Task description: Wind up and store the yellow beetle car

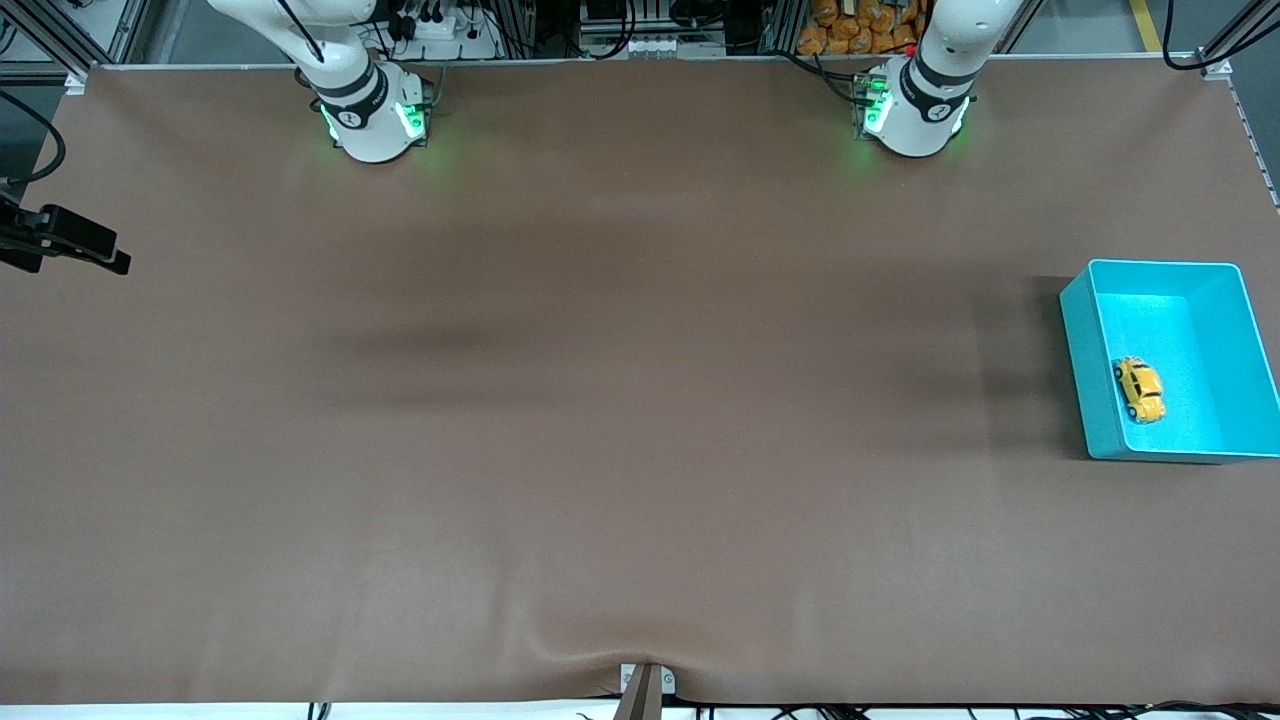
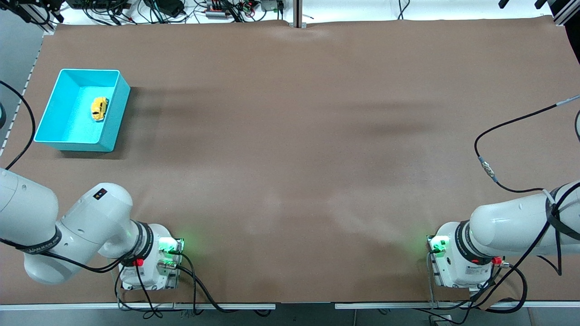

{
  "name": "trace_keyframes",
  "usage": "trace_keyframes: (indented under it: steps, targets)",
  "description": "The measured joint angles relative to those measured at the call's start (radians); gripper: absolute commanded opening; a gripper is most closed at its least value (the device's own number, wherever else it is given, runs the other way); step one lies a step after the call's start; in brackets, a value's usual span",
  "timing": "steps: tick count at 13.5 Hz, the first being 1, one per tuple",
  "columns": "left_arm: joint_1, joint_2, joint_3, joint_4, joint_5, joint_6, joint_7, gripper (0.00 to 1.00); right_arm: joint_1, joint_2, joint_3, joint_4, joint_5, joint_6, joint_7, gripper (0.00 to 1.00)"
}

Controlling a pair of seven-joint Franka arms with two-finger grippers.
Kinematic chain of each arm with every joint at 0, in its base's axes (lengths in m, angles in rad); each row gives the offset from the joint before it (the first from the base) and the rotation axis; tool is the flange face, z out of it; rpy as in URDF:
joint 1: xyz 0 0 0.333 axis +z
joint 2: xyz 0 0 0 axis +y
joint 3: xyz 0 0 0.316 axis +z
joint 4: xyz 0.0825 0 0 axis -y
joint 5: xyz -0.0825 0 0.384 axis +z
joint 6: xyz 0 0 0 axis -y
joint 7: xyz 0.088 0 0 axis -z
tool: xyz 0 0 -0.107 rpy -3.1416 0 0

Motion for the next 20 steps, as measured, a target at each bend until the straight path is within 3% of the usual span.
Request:
trace_keyframes:
  steps: [2, 3, 8, 13, 15, 20]
  targets:
    - [-0.022, -0.019, -0.001, 0.013, -0.035, -0.002, -0.002, 1.00, -0.001, 0.000, -0.001, 0.000, 0.000, 0.000, 0.000, 1.00]
    - [-0.062, -0.046, 0.037, 0.015, -0.063, -0.006, -0.010, 1.00, -0.003, 0.000, -0.001, 0.000, 0.000, 0.000, 0.000, 1.00]
    - [-0.450, -0.169, 0.465, 0.003, -0.221, -0.094, -0.066, 1.00, -0.004, 0.000, -0.002, -0.001, 0.000, -0.001, 0.001, 1.00]
    - [-0.766, -0.238, 0.743, -0.082, -0.231, -0.104, -0.097, 1.00, -0.005, 0.000, -0.004, -0.001, 0.000, -0.002, 0.001, 1.00]
    - [-0.839, -0.268, 0.802, -0.117, -0.231, -0.104, -0.100, 1.00, -0.005, 0.000, -0.004, -0.001, 0.000, -0.003, 0.001, 1.00]
    - [-0.860, -0.301, 0.813, -0.143, -0.231, -0.104, -0.098, 1.00, -0.005, 0.000, -0.004, 0.000, 0.000, -0.004, 0.001, 1.00]
